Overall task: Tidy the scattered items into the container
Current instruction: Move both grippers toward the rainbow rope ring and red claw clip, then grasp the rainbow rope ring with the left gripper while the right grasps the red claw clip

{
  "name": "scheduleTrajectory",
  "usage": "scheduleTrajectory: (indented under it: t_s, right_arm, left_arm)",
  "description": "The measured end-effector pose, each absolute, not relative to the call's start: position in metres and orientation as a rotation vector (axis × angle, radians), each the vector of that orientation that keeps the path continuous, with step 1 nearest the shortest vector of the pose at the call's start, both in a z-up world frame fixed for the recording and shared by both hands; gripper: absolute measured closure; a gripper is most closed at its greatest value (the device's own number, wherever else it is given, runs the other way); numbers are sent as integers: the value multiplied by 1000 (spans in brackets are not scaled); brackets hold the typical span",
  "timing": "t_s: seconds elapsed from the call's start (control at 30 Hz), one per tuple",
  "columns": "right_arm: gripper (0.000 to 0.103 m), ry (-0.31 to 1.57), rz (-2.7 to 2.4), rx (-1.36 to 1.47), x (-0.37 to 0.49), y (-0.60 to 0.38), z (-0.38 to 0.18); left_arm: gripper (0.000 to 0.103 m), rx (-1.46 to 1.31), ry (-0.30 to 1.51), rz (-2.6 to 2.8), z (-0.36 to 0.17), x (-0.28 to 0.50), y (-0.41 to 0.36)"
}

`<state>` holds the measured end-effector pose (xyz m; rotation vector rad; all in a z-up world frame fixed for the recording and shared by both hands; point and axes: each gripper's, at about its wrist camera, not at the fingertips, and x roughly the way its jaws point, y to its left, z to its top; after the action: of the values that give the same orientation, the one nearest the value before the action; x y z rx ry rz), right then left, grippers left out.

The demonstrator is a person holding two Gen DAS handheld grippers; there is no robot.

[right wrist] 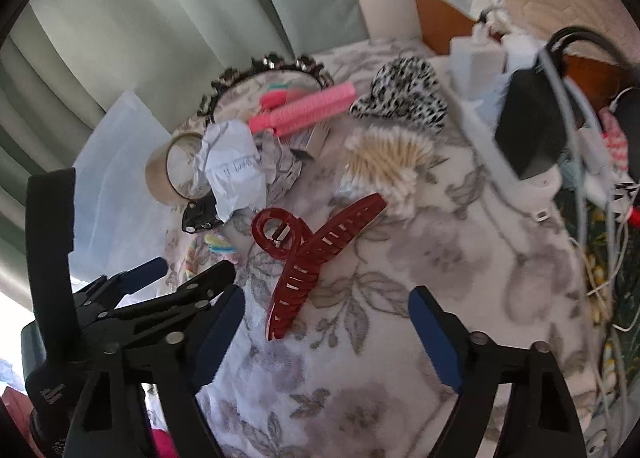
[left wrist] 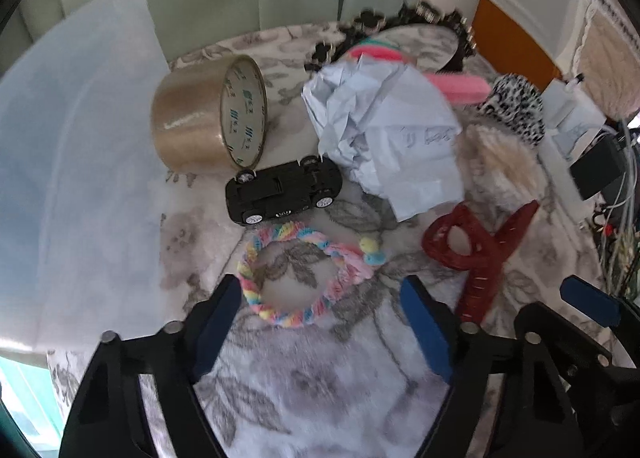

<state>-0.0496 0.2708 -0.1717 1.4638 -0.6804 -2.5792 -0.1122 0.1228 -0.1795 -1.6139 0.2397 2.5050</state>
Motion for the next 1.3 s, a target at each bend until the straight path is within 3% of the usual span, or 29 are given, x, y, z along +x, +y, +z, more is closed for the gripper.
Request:
scheduleTrajectory:
  t_s: [0.17, 0.3, 0.43, 0.53, 0.63, 0.7, 0.73, 0.97, 1.3]
  right_arm:
    - [34, -677, -2540, 1500, -66, 260, -188]
    - [43, -692, -2515, 1530, -73, 254, -199]
    - [45, -691, -2526, 1525, -76, 249, -203]
    - [57, -678, -2538, 1507, -73, 242, -202]
    - [60, -659, -2547, 1505, -67, 235, -200]
    - [72, -677, -2531, 1496, -60, 231, -200]
    - [73, -677, -2526, 1502, -56, 236, -193]
    - [84, -655, -2542, 1477, -22, 223, -177]
    - [84, -639, -2578, 1382, 49, 202, -136]
  left_arm:
    - [50, -1646, 261, 2459, -195, -119, 123]
    - [52, -1625, 257, 2454, -199, -121, 121]
    - [58, -1601, 237, 2457, -200, -124, 119]
    - [70, -1577, 254, 2457, -199, -122, 121]
    - [84, -1565, 243, 2454, -197, -117, 119]
    - [88, -1565, 224, 2456, -195, -115, 116]
    - [90, -1566, 211, 2454, -194, -113, 113]
    - [90, -1540, 138, 2442, -182, -93, 100]
    - [90, -1458, 34, 2448, -130, -54, 101]
